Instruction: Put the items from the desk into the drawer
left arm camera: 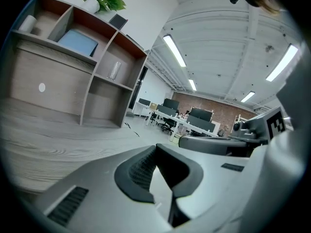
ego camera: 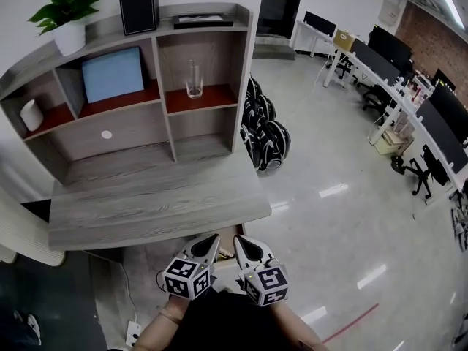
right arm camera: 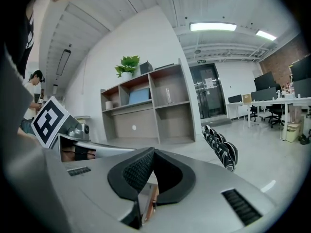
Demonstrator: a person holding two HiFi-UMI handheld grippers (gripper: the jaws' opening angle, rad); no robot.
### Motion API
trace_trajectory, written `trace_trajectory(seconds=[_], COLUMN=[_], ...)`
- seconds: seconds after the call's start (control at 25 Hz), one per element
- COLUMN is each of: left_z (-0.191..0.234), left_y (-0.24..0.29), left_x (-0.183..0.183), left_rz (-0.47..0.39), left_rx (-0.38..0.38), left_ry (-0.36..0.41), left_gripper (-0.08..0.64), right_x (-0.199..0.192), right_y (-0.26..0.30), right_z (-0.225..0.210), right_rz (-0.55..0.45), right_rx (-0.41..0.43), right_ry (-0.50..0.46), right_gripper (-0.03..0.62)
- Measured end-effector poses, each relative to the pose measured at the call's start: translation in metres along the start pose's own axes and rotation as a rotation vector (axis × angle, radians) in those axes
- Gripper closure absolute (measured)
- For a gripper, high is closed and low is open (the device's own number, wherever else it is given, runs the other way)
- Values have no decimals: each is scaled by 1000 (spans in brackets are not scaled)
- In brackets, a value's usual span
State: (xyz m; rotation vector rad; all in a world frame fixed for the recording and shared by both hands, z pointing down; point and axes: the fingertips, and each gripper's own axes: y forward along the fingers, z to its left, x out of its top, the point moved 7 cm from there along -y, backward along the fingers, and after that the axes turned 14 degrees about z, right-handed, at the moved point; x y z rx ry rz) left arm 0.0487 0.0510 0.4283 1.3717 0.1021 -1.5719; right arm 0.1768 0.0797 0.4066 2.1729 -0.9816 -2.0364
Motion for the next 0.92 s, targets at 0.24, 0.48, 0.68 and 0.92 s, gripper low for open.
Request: trace_trajectory(seconds=[0.24, 0.48, 0.68, 0.92], left_z=[-1, -2, 0, 0], left_y=[-4, -5, -5, -2], left_x=[-2, -7, -10, -12], left_rz=[2, 16, 24, 30], left_rx=[1, 0, 4, -1], left_ry=[4, 0, -11, -12], left_gripper=[533, 534, 534, 534], right_x=[-1, -4, -6, -8], right_y=[-4, -5, -6, -4], right_z=[0, -4, -6, -7], right_rz=[-7, 0, 6, 15], right_rx=[-16, -46, -59, -63], right_ry=[5, 15, 31, 56], right_gripper=[597, 597, 597, 597])
